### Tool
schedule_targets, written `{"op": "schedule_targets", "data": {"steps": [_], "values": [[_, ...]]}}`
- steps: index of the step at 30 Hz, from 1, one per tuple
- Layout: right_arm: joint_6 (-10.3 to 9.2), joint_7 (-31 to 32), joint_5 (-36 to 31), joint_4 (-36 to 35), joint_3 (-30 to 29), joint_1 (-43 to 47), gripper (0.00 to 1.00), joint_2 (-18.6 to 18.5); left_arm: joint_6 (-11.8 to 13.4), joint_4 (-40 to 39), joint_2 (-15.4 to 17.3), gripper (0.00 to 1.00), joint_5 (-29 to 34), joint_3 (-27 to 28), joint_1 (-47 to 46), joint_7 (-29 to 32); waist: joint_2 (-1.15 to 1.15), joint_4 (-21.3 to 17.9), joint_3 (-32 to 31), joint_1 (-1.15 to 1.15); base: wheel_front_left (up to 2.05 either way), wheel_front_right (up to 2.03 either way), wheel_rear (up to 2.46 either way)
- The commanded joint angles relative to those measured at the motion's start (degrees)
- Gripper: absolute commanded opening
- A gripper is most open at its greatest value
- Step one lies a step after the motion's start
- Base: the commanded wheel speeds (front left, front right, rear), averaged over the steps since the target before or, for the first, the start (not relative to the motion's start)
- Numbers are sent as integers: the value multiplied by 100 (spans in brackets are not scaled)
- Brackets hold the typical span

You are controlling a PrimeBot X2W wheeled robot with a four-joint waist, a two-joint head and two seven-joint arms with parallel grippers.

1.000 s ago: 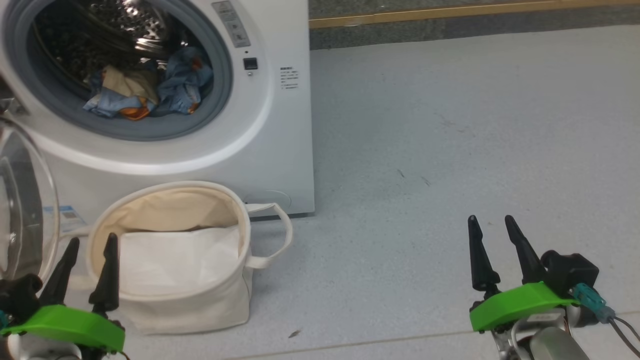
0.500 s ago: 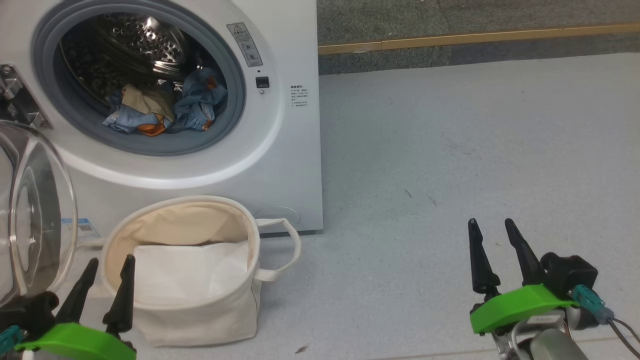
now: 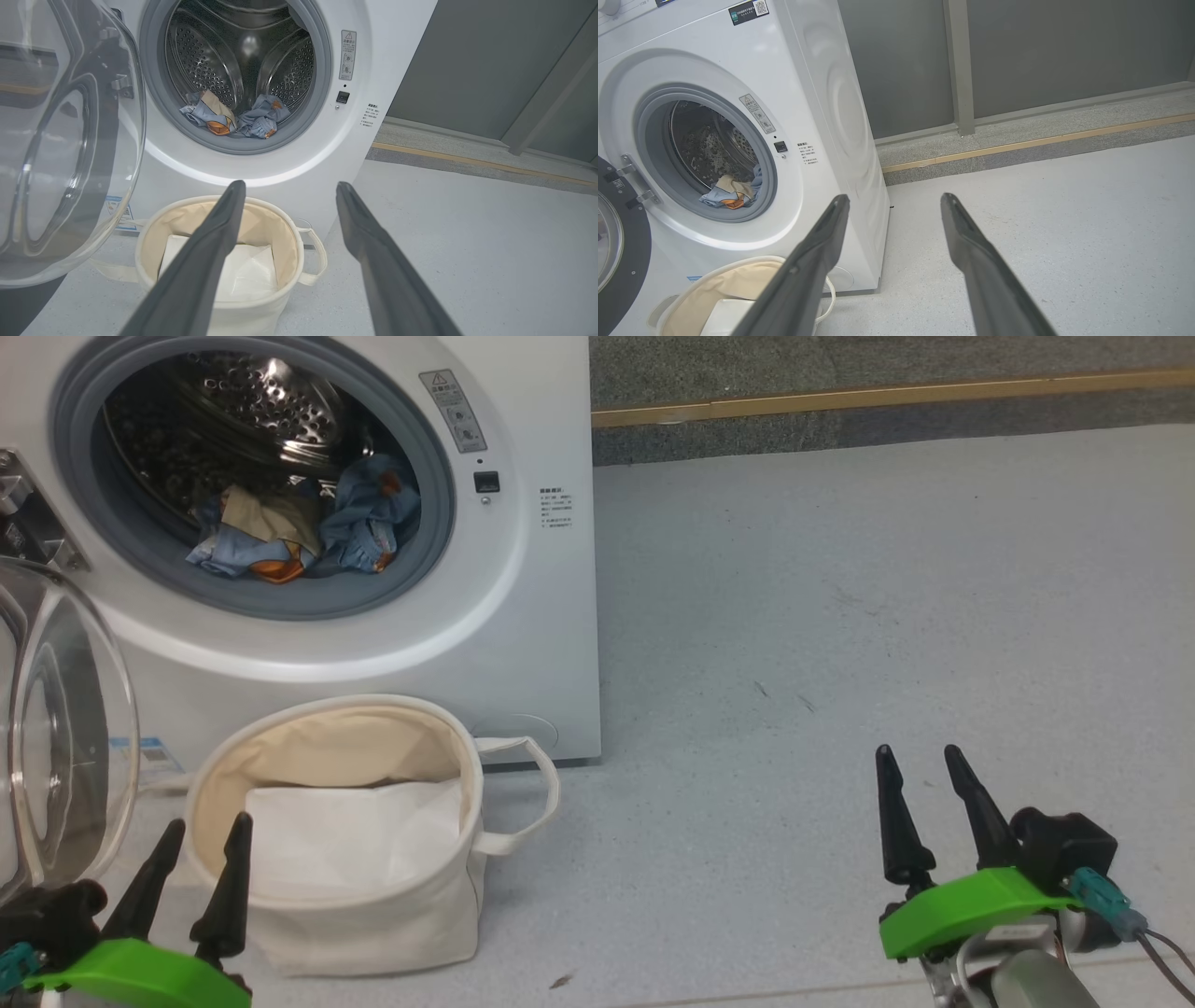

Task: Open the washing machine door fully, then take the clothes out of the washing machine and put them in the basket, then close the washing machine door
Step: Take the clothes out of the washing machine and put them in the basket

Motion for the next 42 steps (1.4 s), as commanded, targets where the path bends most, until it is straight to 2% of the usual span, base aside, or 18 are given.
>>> {"op": "schedule_targets", "data": {"steps": [1, 15, 28, 42], "values": [[5, -71, 21, -182, 109, -212, 100, -32, -29, -137, 250, 100, -57, 231, -340, -41, 0, -1, 4, 0, 0, 0, 0], [5, -71, 46, -141, 146, -260, 100, -12, -52, -8, 262, 100, -96, 138, -455, -111, 0, 12, 45, 0, 0, 0, 0], [5, -71, 53, -129, 152, -268, 100, 6, -138, -5, 352, 100, -362, -21, -486, 81, 0, 24, 67, 0, 2, -4, 2], [5, -71, 68, -98, 135, -242, 100, 31, -108, -22, 417, 100, -451, -35, -535, 79, 0, 32, 117, 0, 103, -140, 37]]}}
